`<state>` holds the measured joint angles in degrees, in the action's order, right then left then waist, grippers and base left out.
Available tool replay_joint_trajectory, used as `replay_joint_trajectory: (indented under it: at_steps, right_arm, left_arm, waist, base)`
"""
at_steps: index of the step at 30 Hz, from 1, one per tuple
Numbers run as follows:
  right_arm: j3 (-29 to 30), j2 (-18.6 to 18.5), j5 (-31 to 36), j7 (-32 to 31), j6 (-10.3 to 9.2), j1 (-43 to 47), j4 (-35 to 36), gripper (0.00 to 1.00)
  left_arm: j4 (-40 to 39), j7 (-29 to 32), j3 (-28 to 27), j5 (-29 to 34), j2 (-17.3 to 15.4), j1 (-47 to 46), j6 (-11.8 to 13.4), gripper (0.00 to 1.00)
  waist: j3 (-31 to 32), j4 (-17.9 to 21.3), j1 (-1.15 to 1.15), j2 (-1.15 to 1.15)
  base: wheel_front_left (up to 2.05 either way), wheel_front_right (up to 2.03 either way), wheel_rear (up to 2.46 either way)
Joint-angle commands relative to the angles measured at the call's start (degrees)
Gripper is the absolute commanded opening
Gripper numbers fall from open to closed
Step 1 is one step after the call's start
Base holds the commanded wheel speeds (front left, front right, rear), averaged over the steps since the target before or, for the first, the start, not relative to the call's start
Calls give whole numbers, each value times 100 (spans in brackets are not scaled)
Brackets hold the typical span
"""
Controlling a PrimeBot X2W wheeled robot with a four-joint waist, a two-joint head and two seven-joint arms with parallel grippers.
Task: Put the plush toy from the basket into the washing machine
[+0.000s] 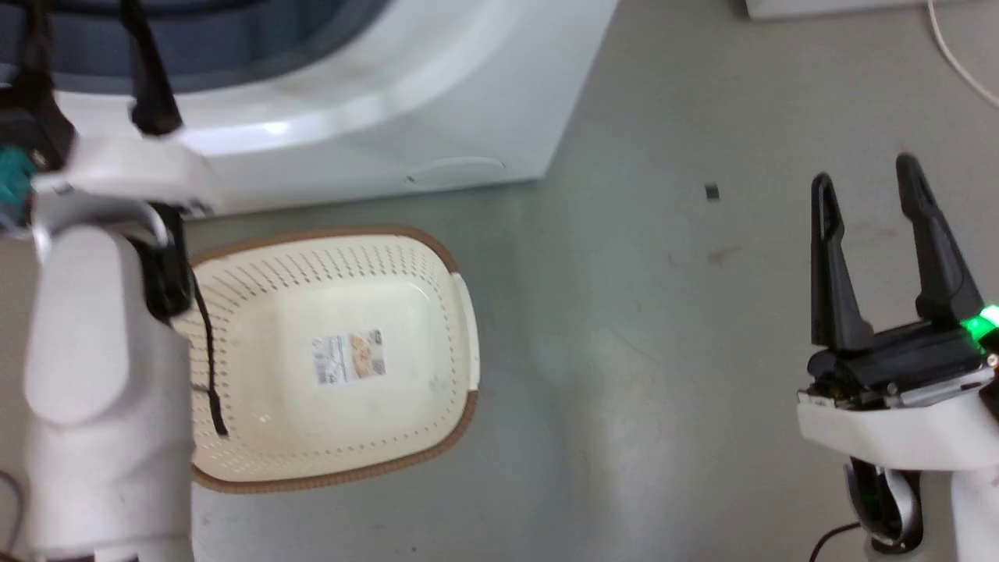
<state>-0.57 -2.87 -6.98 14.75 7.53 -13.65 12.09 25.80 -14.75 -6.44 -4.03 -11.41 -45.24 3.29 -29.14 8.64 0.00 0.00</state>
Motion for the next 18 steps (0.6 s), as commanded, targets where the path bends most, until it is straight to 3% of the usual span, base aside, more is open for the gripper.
replay_joint_trajectory:
  at_steps: [1, 8, 18]
  right_arm:
    - [17, 0, 55, 25, -4, 99, -31, 100]
    - [62, 0, 170, 25, -4, 414, -196, 100]
    - [127, 0, 77, 25, -4, 991, -384, 100]
  left_arm:
    - [-125, -25, 3, 44, 35, 182, -42, 100]
    - [-624, -25, 200, 188, 341, 1152, -217, 100]
    - [-1070, -25, 265, 160, 625, 2500, -248, 100]
  waist:
    - [361, -239, 0, 0]
    - [1000, -520, 0, 0]
    - [1807, -904, 0, 0]
  base:
    - [0, 0, 0]
    - [0, 0, 0]
    - [0, 0, 0]
